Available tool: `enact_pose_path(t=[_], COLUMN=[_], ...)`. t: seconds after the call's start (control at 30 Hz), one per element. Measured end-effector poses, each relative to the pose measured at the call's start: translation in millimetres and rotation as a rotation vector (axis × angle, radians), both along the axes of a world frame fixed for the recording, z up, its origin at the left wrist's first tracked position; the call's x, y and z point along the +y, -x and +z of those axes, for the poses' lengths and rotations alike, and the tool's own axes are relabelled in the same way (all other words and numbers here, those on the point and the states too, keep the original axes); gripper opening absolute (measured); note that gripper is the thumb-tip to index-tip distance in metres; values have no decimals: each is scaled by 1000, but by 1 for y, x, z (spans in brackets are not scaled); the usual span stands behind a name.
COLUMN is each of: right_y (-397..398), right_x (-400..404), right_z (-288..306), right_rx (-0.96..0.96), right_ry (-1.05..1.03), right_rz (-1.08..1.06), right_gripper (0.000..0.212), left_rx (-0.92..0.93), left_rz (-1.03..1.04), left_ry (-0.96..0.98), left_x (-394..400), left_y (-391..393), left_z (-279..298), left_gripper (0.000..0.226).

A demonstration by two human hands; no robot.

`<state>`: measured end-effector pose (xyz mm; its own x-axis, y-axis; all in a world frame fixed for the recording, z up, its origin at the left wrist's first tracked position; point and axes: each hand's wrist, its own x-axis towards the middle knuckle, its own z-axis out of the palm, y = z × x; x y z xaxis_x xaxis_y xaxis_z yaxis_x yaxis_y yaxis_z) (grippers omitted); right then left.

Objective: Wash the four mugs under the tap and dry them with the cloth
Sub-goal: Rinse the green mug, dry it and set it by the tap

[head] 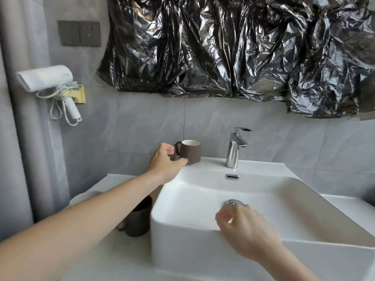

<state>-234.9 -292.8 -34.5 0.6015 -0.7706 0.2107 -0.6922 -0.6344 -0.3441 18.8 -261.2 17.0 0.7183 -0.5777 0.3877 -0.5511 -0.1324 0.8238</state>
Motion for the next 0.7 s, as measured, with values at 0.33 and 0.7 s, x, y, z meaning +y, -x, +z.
enact_pose_path(t=[0.33, 0.7], right_y=[5, -12], right_x=[27, 63], right_z=[-17, -51], right_rx=[-102, -165], right_ry=[249, 347], right_rz=[-27, 102], right_gripper=[37, 34], left_rx=[-179, 66], left_rz=[69, 409], left_ry=[-155, -382], left_x=[241, 362], left_y=[26, -19], left_z=[-19, -102], left_gripper=[25, 36])
